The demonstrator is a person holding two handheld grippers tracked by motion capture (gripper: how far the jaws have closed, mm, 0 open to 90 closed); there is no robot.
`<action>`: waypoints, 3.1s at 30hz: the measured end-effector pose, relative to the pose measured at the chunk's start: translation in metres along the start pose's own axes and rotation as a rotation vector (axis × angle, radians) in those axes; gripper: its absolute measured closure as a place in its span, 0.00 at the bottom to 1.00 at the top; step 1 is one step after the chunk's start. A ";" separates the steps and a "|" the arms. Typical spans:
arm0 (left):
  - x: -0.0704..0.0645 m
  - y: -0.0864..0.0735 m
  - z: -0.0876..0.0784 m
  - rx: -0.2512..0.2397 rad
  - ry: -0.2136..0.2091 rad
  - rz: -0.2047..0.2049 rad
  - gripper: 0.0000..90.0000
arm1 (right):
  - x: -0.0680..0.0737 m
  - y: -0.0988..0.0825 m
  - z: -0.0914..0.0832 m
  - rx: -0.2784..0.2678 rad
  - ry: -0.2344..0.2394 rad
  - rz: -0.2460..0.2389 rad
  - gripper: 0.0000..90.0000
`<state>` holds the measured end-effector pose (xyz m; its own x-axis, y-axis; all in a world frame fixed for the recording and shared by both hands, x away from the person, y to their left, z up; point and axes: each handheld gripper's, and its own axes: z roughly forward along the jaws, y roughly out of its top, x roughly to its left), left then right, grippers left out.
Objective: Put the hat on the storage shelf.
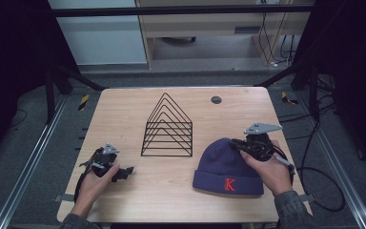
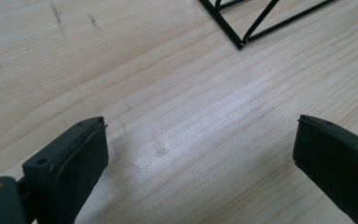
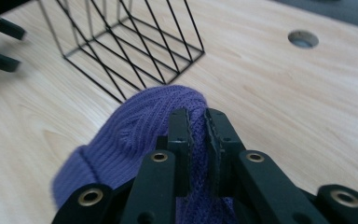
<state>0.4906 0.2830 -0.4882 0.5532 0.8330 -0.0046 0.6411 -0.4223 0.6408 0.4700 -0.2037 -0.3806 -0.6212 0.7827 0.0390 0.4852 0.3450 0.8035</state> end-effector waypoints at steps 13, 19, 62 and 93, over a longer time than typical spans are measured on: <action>0.000 0.001 -0.002 -0.018 -0.006 -0.003 0.04 | 0.009 0.030 -0.026 -0.070 0.007 -0.045 0.91; -0.001 0.001 -0.004 -0.039 -0.029 -0.002 0.04 | 0.002 0.048 -0.027 -0.089 -0.014 -0.048 0.91; -0.001 0.017 -0.036 -0.209 -0.025 -0.032 0.05 | -0.010 0.121 -0.041 -0.158 -0.053 -0.032 0.91; -0.010 0.154 -0.093 -0.388 -0.126 0.038 0.08 | 0.022 0.232 -0.029 -0.286 -0.008 -0.070 0.91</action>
<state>0.5340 0.2432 -0.3180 0.6488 0.7591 -0.0536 0.3842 -0.2660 0.8841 0.5509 -0.1214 -0.1757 -0.6419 0.7664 -0.0259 0.2476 0.2391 0.9389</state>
